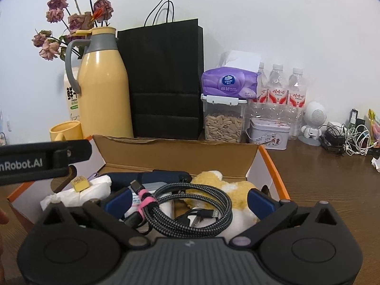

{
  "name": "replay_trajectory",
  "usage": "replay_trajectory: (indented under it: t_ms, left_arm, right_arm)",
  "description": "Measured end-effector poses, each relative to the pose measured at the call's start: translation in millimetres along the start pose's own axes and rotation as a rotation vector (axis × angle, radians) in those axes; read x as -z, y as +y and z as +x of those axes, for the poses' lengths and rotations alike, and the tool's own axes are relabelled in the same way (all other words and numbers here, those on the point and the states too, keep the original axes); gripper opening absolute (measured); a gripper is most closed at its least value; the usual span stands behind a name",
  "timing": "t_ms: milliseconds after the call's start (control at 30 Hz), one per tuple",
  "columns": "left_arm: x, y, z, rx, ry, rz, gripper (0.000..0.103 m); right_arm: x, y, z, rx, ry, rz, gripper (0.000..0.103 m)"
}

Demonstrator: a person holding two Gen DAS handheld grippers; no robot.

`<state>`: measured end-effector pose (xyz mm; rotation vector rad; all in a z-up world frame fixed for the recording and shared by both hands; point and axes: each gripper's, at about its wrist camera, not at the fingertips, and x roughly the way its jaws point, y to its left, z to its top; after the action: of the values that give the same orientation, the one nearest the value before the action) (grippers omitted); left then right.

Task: Organize objects
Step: 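Carry the gold box and braided cable into the box and open both grippers, then withdraw both tools from the box toward the table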

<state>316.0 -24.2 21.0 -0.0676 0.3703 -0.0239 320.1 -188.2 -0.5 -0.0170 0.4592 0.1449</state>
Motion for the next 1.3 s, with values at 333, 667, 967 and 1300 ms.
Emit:
replay_trajectory:
  t_ms: [333,667,967,1300]
  left_arm:
    - [-3.0,3.3,-30.7,0.026,-0.061,-0.011,0.103]
    - [16.7,13.6,-62.2,0.035,-0.036,0.034,0.103]
    - [45.5,37.6,-80.6,0.028,0.073,0.072,0.103]
    - [64.2,57.8,-91.4,0.009,0.129,0.067,0.103]
  right_arm:
    - [0.9,-6.2,-29.5,-0.02,-0.039,-0.008,0.103]
    - [23.3,-9.8,-61.5,-0.063,-0.031,-0.047,0.103]
    - [51.5,-3.1,-77.9,-0.088,0.022,-0.109,0.103]
    - [74.0,14.3,-89.8,-0.133,0.061,-0.174,0.086]
